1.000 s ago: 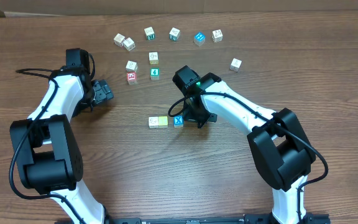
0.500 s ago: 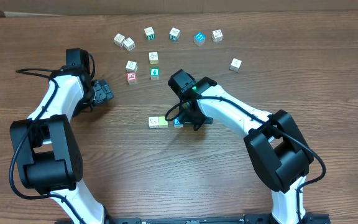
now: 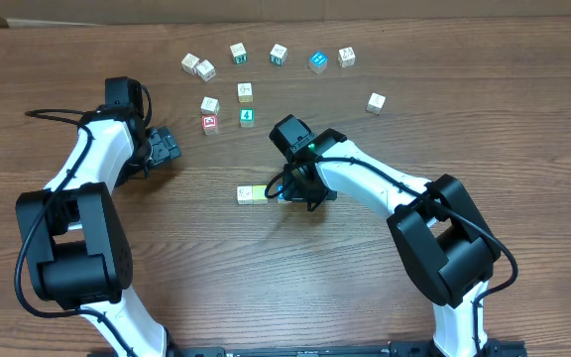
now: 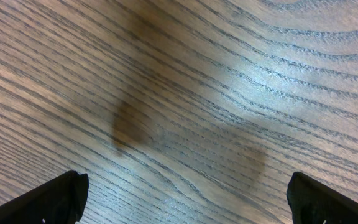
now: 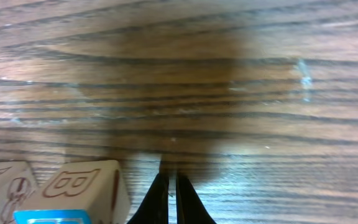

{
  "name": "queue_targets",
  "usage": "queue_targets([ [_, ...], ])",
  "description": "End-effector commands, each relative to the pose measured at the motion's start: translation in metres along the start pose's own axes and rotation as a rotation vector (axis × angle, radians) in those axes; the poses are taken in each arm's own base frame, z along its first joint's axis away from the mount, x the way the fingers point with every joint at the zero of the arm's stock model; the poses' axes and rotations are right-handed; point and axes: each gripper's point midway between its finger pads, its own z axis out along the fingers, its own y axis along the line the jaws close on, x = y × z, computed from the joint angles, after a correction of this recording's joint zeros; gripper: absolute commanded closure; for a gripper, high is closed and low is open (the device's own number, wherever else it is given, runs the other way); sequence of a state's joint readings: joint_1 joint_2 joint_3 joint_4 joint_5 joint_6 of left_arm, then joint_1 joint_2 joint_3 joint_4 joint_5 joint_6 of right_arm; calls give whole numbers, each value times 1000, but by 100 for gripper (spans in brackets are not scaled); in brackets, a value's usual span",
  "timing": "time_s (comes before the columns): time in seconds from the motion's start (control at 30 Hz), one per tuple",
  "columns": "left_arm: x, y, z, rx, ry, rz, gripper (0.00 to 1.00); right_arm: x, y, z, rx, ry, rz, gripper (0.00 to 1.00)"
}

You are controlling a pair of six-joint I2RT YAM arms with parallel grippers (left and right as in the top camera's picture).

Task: Form a horizontal line

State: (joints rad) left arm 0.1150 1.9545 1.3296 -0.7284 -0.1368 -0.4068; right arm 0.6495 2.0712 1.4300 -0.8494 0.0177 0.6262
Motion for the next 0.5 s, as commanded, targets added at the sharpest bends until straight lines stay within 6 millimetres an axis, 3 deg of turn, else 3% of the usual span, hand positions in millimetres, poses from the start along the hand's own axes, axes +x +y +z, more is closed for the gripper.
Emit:
queue_targets([
  [0.0,0,1,1,-12,-1,29,0,2,6,-7,-32,-6,-38,96],
  [0.47,0,1,1,-12,-1,30,0,7,14,-7,-78,22,-38,96],
])
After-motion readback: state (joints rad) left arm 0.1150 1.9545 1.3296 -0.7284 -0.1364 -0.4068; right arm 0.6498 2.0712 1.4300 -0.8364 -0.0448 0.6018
